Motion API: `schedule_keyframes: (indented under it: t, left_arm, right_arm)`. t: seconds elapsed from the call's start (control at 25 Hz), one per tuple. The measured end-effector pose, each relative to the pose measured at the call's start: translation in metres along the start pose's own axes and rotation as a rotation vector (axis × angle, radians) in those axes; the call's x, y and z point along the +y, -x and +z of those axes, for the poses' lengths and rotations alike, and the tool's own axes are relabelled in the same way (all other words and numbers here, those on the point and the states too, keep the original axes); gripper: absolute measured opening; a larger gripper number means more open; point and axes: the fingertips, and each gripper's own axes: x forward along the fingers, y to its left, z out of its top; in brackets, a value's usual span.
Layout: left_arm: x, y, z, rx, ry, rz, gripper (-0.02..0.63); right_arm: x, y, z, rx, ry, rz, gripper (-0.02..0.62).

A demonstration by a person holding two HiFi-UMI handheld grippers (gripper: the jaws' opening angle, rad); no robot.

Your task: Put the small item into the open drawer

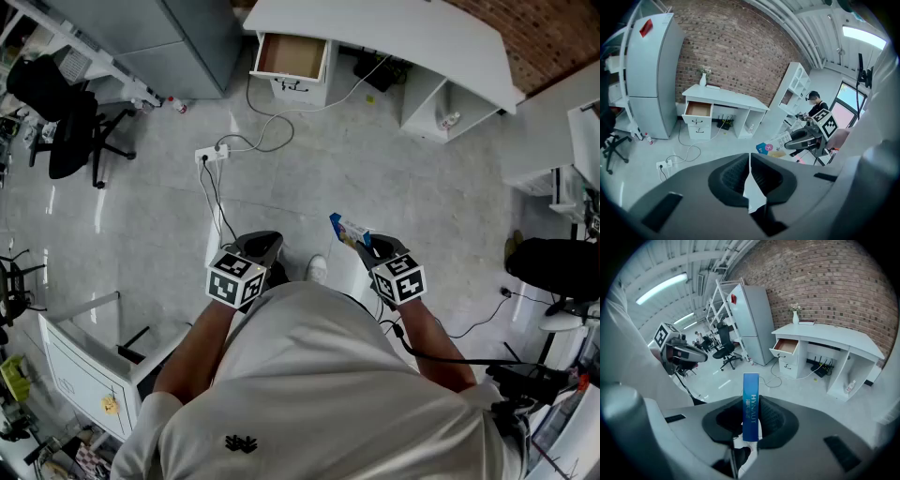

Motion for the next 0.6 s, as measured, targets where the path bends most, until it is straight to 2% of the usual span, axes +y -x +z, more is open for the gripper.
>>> schedule_keyframes:
  t: [0.32,0.6]
  left_arm:
    - [-0.039,-0.019,0.025,-0.002,-0.065,-0.008,0.031]
    - [-0.035,-0.021,0.031,-0.012,-0.072,0.004,0.031]
  right_arm:
    - [-0.023,0.032,-0.017,-0.019,-0.047,-0.019,0.098]
    - [-0.035,0.021,-0.019,-0.007,-0.082,-0.020,0.098]
